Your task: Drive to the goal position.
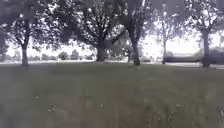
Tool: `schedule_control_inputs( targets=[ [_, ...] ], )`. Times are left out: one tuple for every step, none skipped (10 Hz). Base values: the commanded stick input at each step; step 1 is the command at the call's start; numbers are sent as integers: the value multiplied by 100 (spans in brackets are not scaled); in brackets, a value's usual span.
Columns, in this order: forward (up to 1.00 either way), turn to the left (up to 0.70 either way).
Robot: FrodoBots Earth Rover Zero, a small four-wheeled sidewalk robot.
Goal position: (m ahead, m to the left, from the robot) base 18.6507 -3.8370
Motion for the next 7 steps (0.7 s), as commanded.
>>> schedule_control_inputs(
  targets=[
    [70,-9],
    [70,0],
    [70,0],
    [70,0],
    [70,0],
    [70,0],
    [70,0]
  ],
)
